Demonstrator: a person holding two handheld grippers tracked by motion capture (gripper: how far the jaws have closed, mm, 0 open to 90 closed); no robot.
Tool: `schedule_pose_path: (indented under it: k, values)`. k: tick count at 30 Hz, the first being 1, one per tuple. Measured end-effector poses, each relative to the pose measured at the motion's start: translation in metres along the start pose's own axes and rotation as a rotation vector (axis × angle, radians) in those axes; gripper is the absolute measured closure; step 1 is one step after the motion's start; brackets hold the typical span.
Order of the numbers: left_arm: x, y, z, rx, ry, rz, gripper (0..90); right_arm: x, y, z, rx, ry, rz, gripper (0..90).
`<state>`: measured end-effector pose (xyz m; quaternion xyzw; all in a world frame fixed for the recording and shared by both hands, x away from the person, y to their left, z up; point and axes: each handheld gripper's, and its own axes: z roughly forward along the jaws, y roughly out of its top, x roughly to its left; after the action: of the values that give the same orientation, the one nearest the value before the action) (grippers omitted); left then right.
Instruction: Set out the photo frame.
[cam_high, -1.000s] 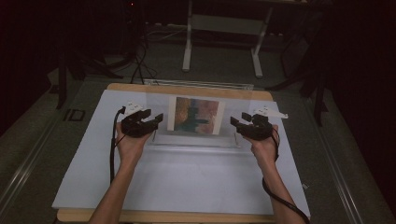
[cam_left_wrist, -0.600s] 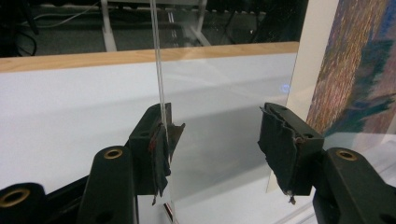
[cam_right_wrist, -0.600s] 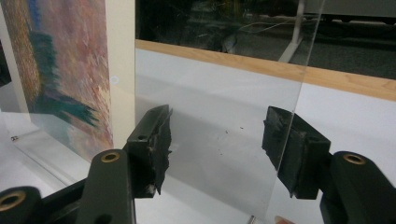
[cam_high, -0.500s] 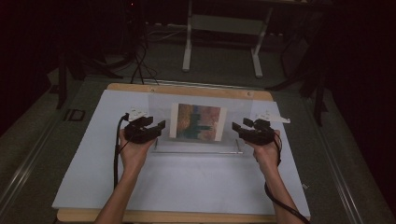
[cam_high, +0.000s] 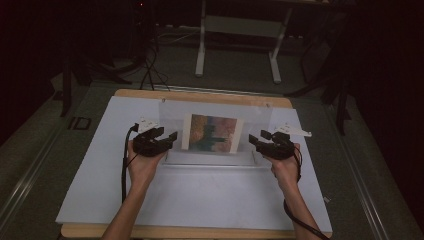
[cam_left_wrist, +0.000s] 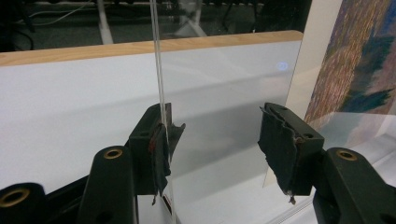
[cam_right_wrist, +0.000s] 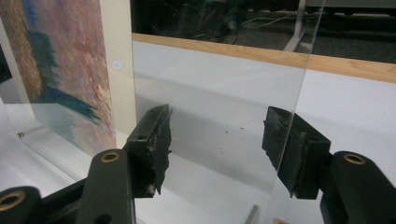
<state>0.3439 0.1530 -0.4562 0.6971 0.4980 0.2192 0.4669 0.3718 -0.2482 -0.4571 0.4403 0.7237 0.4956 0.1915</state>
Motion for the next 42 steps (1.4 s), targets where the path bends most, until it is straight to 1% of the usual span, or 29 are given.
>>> schedule_pose_path:
  k: [4, 8, 10, 13, 14, 16, 17, 20, 24, 26, 29, 34, 36, 38, 39, 41, 42]
  values:
    - [0.001, -0.001, -0.001, 0.000, -0.014, 0.006, 43.9, 0.005, -0.005, -0.004, -0.007, -0.012, -0.003, 41.2]
    - [0.001, -0.004, -0.004, -0.001, -0.021, 0.013, 43.8, 0.006, -0.007, -0.006, -0.008, -0.007, -0.002, 41.2]
    - [0.002, -0.006, -0.005, -0.007, -0.032, 0.013, 43.8, 0.007, -0.009, -0.007, -0.011, -0.006, -0.009, 41.2]
    - [0.004, -0.010, -0.006, -0.027, -0.051, -0.003, 43.9, 0.009, -0.013, -0.010, -0.023, -0.011, -0.011, 41.3]
    - [0.005, -0.012, -0.006, -0.035, -0.056, -0.007, 44.0, 0.010, -0.013, -0.011, -0.015, -0.008, -0.019, 41.4]
    - [0.006, -0.013, -0.006, -0.047, -0.065, -0.008, 44.0, 0.010, -0.014, -0.011, -0.015, -0.008, -0.020, 41.6]
    - [0.008, -0.014, -0.006, -0.048, -0.077, -0.008, 44.0, 0.010, -0.014, -0.011, -0.015, -0.008, -0.020, 41.6]
    - [0.011, -0.016, -0.006, -0.055, -0.110, -0.015, 44.0, 0.009, -0.015, -0.012, -0.014, 0.005, -0.025, 42.4]
    - [0.012, -0.019, -0.008, -0.051, -0.137, -0.002, 43.6, 0.007, -0.017, -0.015, 0.001, 0.034, -0.032, 43.6]
    - [0.013, -0.020, -0.008, -0.052, -0.147, 0.010, 42.7, 0.008, -0.017, -0.017, 0.008, 0.033, -0.038, 43.6]
    - [0.014, -0.021, -0.008, -0.056, -0.162, 0.006, 42.1, 0.009, -0.018, -0.017, 0.009, 0.035, -0.044, 43.9]
    - [0.015, -0.021, -0.009, -0.045, -0.170, -0.003, 41.3, 0.008, -0.018, -0.018, 0.011, 0.042, -0.054, 44.1]
    - [0.014, -0.021, -0.010, -0.039, -0.159, 0.004, 38.5, 0.008, -0.019, -0.018, 0.016, 0.045, -0.064, 43.9]
    - [0.015, -0.022, -0.010, -0.030, -0.140, 0.011, 37.8, 0.007, -0.019, -0.018, 0.022, 0.046, -0.062, 43.0]
    - [0.016, -0.022, -0.011, -0.031, -0.143, 0.007, 37.8, 0.003, -0.021, -0.018, 0.028, 0.052, -0.048, 41.8]
    - [0.017, -0.023, -0.013, -0.028, -0.146, 0.004, 37.2, 0.001, -0.023, -0.019, 0.033, 0.056, -0.044, 41.7]
    - [0.018, -0.023, -0.014, -0.028, -0.146, 0.005, 37.0, 0.000, -0.023, -0.020, 0.037, 0.049, -0.049, 41.7]
